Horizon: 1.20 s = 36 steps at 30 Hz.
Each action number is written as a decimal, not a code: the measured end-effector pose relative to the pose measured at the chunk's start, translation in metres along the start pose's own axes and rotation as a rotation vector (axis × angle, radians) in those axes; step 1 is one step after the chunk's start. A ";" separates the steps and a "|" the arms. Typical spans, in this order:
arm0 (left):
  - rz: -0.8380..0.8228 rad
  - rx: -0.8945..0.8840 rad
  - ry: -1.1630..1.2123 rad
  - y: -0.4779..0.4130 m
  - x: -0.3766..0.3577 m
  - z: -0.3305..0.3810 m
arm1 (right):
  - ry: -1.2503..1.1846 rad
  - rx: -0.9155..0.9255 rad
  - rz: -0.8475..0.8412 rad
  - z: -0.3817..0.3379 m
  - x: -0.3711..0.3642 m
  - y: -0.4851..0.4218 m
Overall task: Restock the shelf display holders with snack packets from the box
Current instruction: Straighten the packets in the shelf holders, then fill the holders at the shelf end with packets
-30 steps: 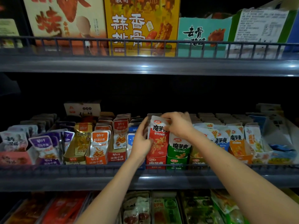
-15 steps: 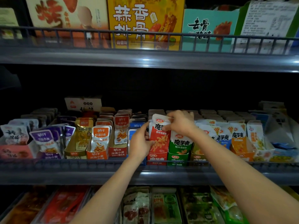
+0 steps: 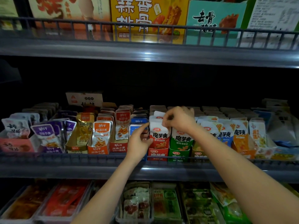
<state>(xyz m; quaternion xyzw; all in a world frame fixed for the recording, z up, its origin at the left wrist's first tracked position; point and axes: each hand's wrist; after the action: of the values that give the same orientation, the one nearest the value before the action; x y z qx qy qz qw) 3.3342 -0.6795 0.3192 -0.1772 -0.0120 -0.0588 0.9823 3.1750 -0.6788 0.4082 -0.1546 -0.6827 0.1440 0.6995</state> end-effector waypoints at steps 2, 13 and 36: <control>0.016 -0.004 -0.012 -0.001 -0.001 0.000 | -0.033 0.021 0.019 -0.001 -0.004 -0.001; 0.078 -0.160 -0.129 -0.021 0.000 0.016 | -0.178 -0.084 0.023 -0.005 -0.009 -0.020; -0.006 -0.185 -0.201 0.106 -0.002 0.005 | -0.562 -0.039 0.078 0.069 -0.019 0.217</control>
<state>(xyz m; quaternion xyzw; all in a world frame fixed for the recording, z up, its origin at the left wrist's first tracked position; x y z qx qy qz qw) 3.3449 -0.5785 0.2867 -0.2722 -0.1054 -0.0445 0.9554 3.1071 -0.4878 0.3027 -0.1483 -0.8460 0.1948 0.4737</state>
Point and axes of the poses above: each hand's wrist, its own y-axis away from the middle knuckle, its own x-axis out of the back of the hand, z = x × y, and after that the axes turned 11 degrees about y, right-handed
